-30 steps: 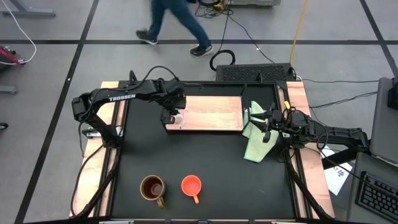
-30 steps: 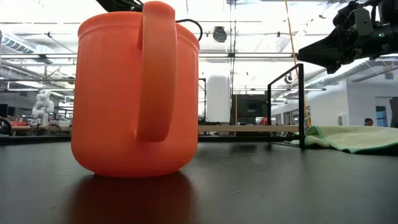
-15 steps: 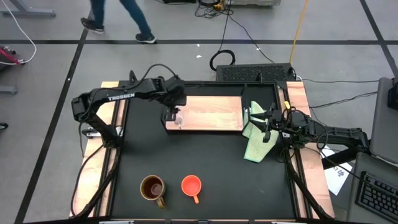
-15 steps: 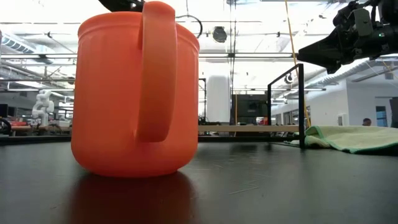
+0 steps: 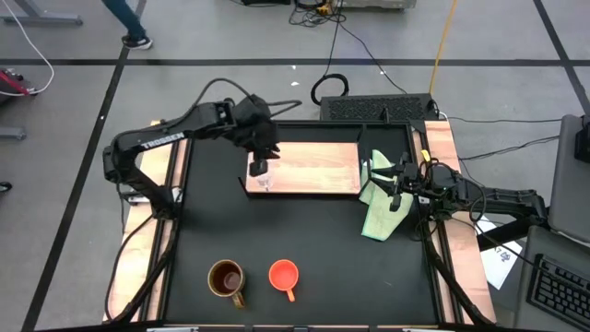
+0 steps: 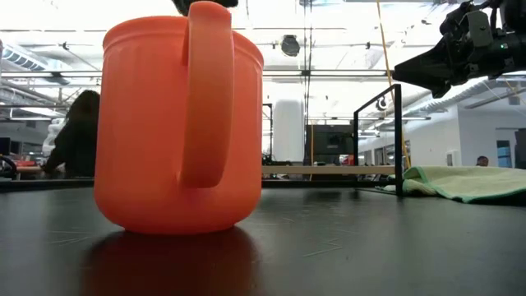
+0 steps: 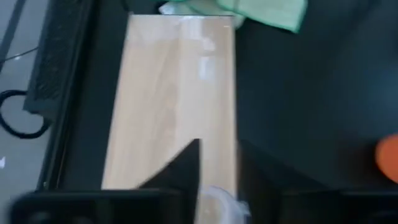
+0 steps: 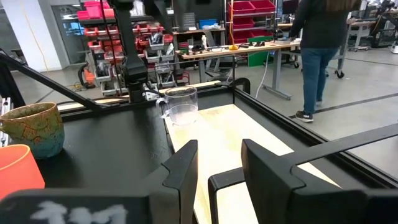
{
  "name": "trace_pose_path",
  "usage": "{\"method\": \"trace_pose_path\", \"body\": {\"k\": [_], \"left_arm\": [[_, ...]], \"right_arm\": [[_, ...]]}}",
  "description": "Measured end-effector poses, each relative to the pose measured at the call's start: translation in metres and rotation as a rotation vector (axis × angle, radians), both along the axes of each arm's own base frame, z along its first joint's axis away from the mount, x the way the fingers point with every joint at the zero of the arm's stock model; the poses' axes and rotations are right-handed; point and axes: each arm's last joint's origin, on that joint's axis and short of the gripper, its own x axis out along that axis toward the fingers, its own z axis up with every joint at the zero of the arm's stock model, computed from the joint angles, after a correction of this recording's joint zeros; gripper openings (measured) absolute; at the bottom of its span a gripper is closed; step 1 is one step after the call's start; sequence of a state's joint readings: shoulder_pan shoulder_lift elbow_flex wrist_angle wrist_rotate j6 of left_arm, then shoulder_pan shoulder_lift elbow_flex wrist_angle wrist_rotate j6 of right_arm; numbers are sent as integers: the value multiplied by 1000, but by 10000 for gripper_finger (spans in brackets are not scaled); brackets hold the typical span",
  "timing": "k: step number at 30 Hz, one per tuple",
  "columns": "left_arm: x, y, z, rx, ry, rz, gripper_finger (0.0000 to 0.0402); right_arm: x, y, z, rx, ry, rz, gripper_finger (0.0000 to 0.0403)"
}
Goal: Stack small to large cups/mugs on shelf
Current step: Put the orange mug on the shelf
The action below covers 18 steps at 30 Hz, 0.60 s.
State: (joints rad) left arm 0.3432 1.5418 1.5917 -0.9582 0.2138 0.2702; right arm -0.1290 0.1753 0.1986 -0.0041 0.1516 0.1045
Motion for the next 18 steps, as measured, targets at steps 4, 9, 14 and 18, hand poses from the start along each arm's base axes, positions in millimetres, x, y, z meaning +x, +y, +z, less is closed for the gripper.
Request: {"method": "trace_pose_path", "body": {"k": [4,9,14,18], "left_arm": [[-15,-23,12,20,-11,-75,13],[-49,-50,23,99,-80,-68,5],[-92,-63,23,142,-261,41,3],[-124,-68,3,109,-366,110,3]], "right_arm": [[0,0,0,0,0,0,116],[0,0,0,0,0,0,116],[0,0,0,7,3,-1,116],[1,0,-1,8,11,0,116]]}}
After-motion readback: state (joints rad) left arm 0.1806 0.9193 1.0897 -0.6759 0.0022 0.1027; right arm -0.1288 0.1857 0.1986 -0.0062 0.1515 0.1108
